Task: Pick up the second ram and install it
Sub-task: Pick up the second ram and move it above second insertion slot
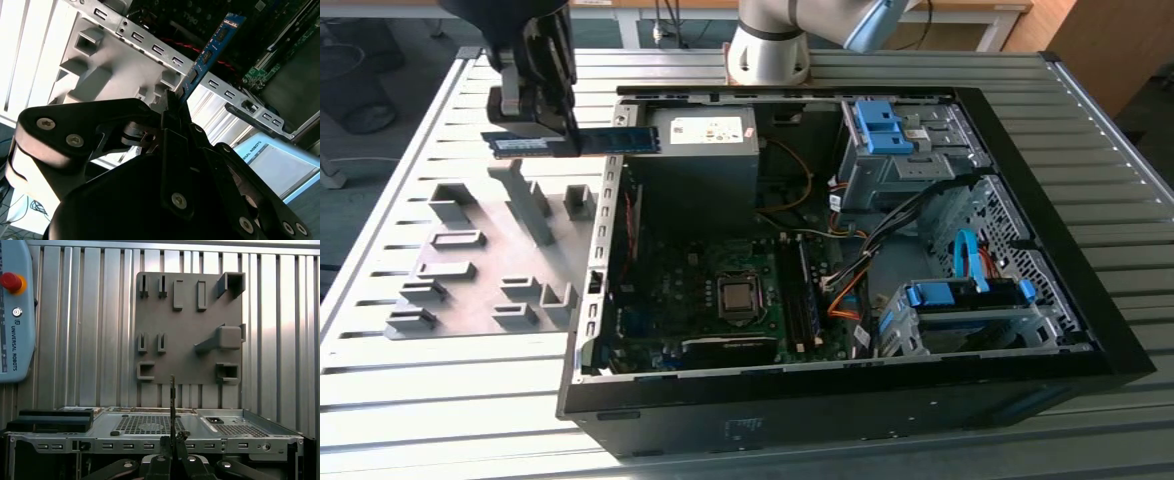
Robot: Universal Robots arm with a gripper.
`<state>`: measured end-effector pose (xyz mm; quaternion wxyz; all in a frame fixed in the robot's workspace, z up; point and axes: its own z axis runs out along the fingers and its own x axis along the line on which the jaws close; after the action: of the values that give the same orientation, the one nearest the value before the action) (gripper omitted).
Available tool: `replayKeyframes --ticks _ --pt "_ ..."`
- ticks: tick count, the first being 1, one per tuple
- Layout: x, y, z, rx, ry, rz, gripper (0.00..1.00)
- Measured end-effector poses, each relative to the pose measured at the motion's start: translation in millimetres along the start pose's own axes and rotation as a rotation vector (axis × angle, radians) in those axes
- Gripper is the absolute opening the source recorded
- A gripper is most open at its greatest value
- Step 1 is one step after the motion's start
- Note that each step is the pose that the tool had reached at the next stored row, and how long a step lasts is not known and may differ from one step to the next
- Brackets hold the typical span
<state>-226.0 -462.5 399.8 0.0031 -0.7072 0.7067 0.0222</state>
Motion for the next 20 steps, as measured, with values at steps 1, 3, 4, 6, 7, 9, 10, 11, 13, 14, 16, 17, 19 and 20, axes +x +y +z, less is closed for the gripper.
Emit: replayKeyframes --ticks 1,3,4,6,7,9,10,11,13,14,16,17,19,20 --pt "0.0 -0.8 0.0 0.0001 -0.0001 0.000 0.14" --pt "0.0 -2.3 0.0 0.0001 0.0000 0.000 0.14" --pt "0.0 -3.0 -0.1 0.0000 0.0000 0.000 0.14" --pt "0.0 -4.3 -0.1 0.0001 0.0000 0.000 0.14" --pt "0.0 -5.0 -0.1 0.0000 0.0000 0.000 0.14" --pt "0.0 -6.3 -0.1 0.0000 0.0000 0.000 0.14" --pt "0.0 -7.0 -0.2 0.0001 0.0000 0.000 0.14" --pt "0.0 -7.7 -0.2 0.0001 0.0000 0.000 0.14" --pt "0.0 -9.1 -0.2 0.0001 0.0000 0.000 0.14" --pt "0.0 -9.8 -0.3 0.0000 0.0000 0.000 0.14" --pt "0.0 -11.2 -0.3 0.0001 0.0000 0.000 0.14" --pt "0.0 -11.9 -0.3 0.0000 0.0000 0.000 0.14" --pt "0.0 -13.2 -0.3 0.0001 -0.0001 0.000 0.14" --pt "0.0 -13.8 -0.3 0.0001 0.0000 0.000 0.14"
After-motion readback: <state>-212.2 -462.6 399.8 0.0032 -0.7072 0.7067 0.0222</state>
